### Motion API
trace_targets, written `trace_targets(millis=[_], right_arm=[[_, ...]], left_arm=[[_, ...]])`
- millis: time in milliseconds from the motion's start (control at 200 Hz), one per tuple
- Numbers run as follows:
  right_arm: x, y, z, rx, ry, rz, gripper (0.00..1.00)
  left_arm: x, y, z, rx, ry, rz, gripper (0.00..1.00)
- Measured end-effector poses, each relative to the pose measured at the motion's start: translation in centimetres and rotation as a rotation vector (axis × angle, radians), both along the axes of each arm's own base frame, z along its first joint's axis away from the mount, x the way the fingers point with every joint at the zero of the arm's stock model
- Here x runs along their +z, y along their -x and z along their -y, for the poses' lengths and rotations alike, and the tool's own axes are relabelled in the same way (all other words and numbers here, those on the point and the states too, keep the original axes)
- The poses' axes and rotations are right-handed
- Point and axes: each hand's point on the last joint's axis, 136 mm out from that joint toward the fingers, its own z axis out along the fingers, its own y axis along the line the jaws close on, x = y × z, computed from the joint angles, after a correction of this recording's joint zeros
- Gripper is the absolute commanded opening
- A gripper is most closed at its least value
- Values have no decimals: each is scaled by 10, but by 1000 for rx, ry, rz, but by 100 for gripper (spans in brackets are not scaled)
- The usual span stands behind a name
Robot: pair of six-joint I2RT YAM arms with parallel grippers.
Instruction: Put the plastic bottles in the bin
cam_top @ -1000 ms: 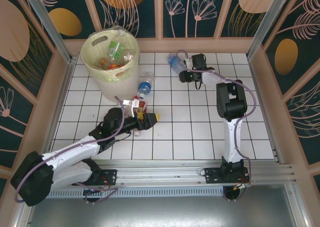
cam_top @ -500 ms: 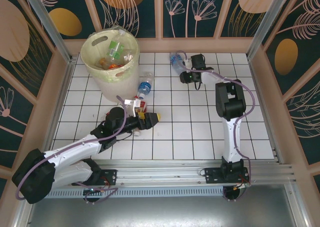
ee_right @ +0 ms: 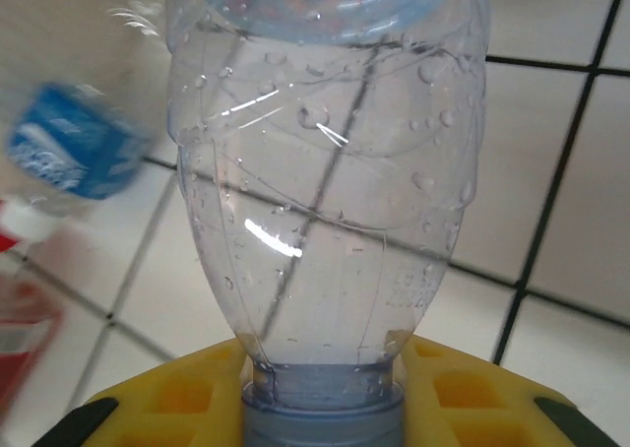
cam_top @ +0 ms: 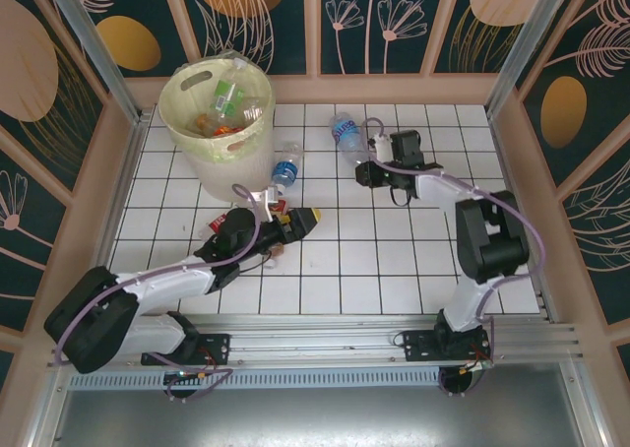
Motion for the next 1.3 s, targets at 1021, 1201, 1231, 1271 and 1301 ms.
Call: trace_targets(millis=[1021, 1201, 1231, 1271, 1301], right_arm=[[72, 206, -61, 362, -352, -42, 32], [72, 212, -67, 382, -348, -40, 32], [72, 212, -67, 383, -347, -36, 32], [73, 213, -68, 384, -345, -34, 32], [73, 213, -68, 386, -345, -34, 32]], left_arm=[[37, -34, 39, -21, 181, 30, 82], [46, -32, 34, -13, 182, 31, 85], [47, -32, 33, -12, 183, 29, 88], [49, -32, 32, -10, 185, 28, 88], [50, -32, 31, -8, 186, 27, 88]])
